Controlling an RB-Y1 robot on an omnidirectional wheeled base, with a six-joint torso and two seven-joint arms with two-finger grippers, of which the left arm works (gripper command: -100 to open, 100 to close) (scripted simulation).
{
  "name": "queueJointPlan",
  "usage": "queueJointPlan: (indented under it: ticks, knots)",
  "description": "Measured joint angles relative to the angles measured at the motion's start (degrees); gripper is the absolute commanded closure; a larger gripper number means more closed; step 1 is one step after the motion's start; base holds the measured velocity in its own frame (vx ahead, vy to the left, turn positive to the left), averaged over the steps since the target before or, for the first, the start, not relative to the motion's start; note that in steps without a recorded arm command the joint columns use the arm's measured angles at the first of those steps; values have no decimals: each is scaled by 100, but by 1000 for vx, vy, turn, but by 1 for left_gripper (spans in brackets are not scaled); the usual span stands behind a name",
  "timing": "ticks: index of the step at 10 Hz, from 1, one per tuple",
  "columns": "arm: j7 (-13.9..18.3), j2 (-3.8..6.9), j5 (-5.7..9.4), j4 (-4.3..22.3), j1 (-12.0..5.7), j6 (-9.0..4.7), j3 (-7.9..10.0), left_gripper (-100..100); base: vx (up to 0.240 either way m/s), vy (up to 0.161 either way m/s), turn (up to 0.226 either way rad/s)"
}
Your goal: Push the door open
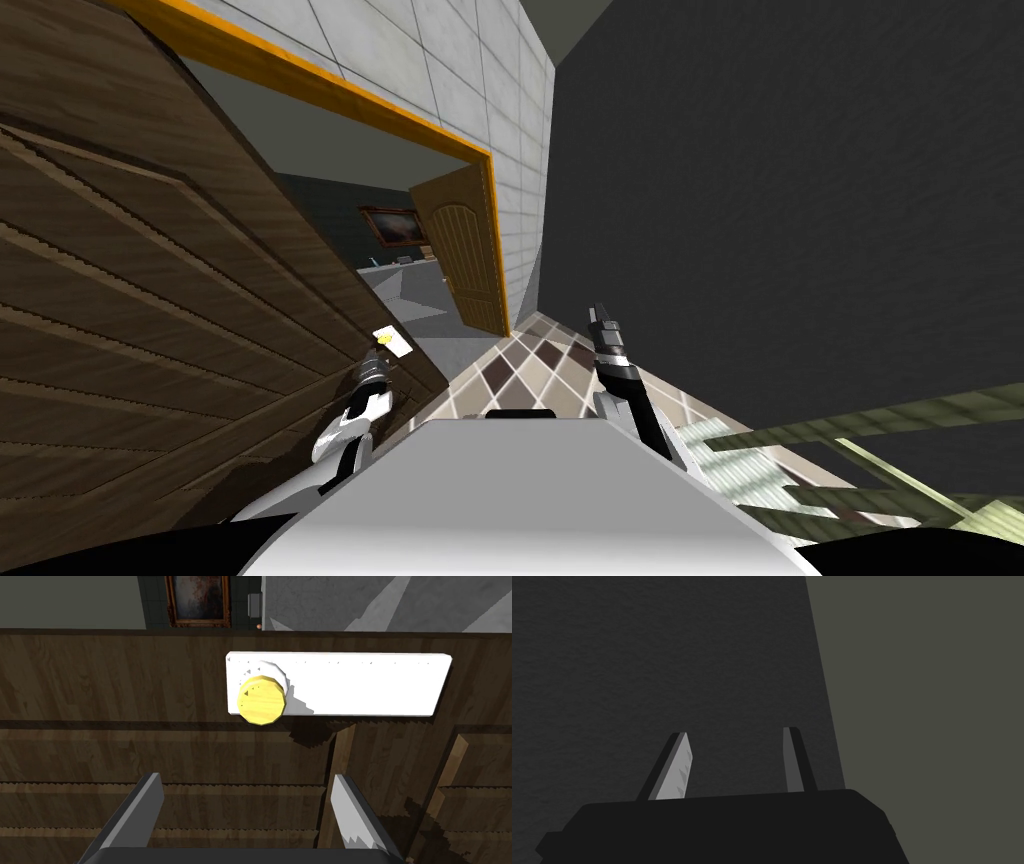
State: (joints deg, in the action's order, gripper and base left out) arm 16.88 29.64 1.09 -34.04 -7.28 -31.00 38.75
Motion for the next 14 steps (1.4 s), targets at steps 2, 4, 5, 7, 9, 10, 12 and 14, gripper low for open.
queueJointPlan:
  ticks: [2, 4, 5, 7, 9, 10, 12, 14]
  knots:
    - [-17, -7, 4, 2, -1, -3, 20, -100, 148, 171, -21]
    - [-36, -5, 8, 30, -13, -15, 40, -100, 140, 141, -18]
    - [-46, -8, 10, 36, -15, -21, 50, -100, 184, 143, -15]
    - [-65, -13, 15, 55, -21, -33, 71, -100, 113, 120, -15]
    - [-66, -6, 15, 49, -28, -36, 72, 100, -12, -16, 3]
    - [-65, 16, 17, 41, -38, -37, 79, 100, -12, -9, -8]
    - [-69, 23, 15, 39, -43, -30, 78, 100, 0, 0, 0]
    - [-68, 22, 16, 39, -43, -31, 77, 100, 56, 12, -29]
